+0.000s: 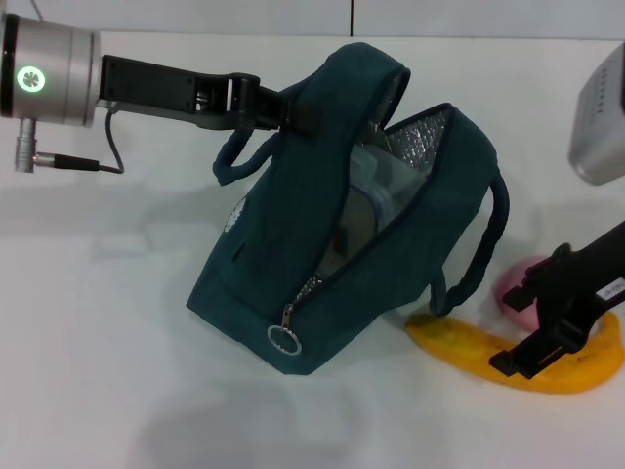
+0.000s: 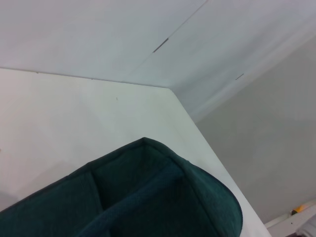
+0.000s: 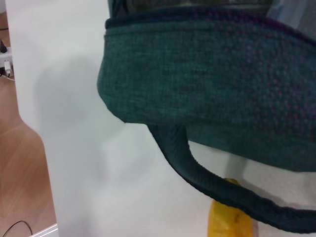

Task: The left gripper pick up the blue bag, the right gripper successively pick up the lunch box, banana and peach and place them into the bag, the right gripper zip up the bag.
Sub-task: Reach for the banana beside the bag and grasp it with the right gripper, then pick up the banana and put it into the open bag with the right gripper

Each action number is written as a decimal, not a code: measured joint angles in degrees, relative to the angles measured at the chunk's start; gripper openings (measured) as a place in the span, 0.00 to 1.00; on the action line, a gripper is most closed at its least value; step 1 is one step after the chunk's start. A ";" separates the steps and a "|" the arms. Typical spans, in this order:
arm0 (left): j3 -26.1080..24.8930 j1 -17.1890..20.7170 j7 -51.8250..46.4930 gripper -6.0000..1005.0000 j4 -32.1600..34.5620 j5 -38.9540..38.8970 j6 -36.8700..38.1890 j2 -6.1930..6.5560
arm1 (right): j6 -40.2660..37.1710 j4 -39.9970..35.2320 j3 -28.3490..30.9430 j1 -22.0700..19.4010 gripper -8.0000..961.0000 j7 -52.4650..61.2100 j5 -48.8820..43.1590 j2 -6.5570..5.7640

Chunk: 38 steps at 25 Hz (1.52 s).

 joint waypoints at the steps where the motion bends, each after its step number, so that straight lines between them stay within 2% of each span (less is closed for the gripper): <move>1: 0.00 0.00 0.00 0.08 0.00 0.00 -0.01 0.00 | 0.59 0.83 -0.70 0.25 0.69 0.00 -0.03 0.01; 3: 0.01 -0.01 0.01 0.08 0.00 0.03 -0.02 0.00 | 1.53 1.93 -1.84 0.56 0.87 0.00 -0.18 0.01; 20: 0.04 -0.13 0.19 0.08 0.01 0.04 -0.05 -0.01 | 6.79 5.52 -11.40 1.24 0.85 1.24 -4.77 0.22; 31: 0.04 -0.15 0.19 0.08 0.01 -0.32 -0.05 -0.01 | 6.53 7.21 -12.04 2.09 0.65 1.28 -5.24 0.00; 33: 0.03 -0.16 0.19 0.08 0.01 -0.33 -0.05 -0.01 | 6.27 7.17 -11.62 2.08 0.43 1.28 -5.59 0.01; 38: 0.03 -0.51 0.19 0.08 0.00 -0.39 -0.07 -0.01 | 0.39 7.52 -3.97 2.45 0.43 0.81 -1.57 -0.17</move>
